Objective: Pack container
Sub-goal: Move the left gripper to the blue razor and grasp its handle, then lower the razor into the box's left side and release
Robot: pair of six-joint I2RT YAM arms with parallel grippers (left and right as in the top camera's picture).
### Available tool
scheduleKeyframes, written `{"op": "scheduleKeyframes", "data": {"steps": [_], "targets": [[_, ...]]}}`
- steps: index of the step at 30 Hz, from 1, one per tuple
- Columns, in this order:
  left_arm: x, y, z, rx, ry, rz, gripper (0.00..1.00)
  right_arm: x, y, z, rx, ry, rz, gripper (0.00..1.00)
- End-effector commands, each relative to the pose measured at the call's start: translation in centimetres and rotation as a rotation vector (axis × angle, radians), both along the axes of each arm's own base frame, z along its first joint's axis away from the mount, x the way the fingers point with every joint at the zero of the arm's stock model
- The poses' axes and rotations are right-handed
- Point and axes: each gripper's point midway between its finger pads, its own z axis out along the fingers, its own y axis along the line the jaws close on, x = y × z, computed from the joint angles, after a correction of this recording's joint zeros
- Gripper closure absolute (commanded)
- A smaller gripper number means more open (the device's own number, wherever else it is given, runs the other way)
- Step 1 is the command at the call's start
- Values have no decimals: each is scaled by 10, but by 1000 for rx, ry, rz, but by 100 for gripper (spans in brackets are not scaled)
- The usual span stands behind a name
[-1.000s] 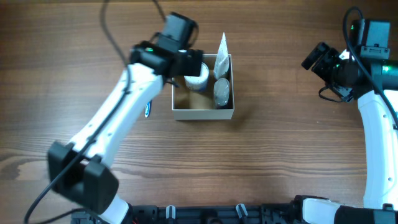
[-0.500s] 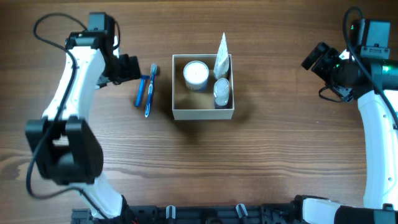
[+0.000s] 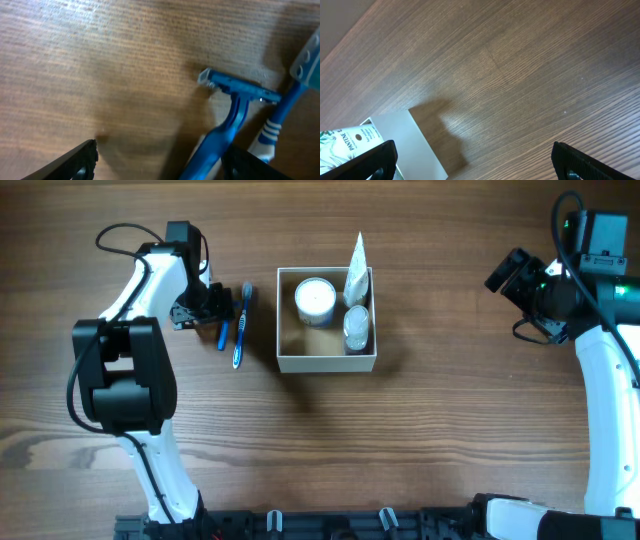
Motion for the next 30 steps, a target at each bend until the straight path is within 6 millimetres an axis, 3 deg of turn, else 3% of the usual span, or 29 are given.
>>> {"op": "scheduleKeyframes", "data": {"steps": [1,4,6,8,9,10,18,22,25,27,30], "targets": [[-1,-6,-14,-10,17,-45,22,1,-1,-1,-7,3,14,0],[-3,-10,-20,-7,30,-69,26,1,-1,-1,-7,3,14,0],[-3,-9,-20,15,31,-75,37,1,-1,-1,-7,3,14,0],[-3,-11,-20,17,30,-79,54,1,-1,-1,-7,3,14,0],[-4,-11,-20,17,33,-76,70,1,-1,-1,-7,3,14,0],[-5,-11,-20,16,38,-67,79,1,-1,-1,-7,3,14,0],[-11,-10,-9,16,51,-43,93,1,-1,-1,-7,3,14,0],[-9,-11,36,15,-6,-43,96,1,-1,-1,-7,3,14,0],[-11,-21,93,6,-95,-37,96,1,-1,-1,-7,3,14,0],[-15,-38,126,-18,-168,-58,96,1,-1,-1,-7,3,14,0],[-24,-80,174,-74,-293,-153,94,1,-1,-1,-7,3,14,0]]}}
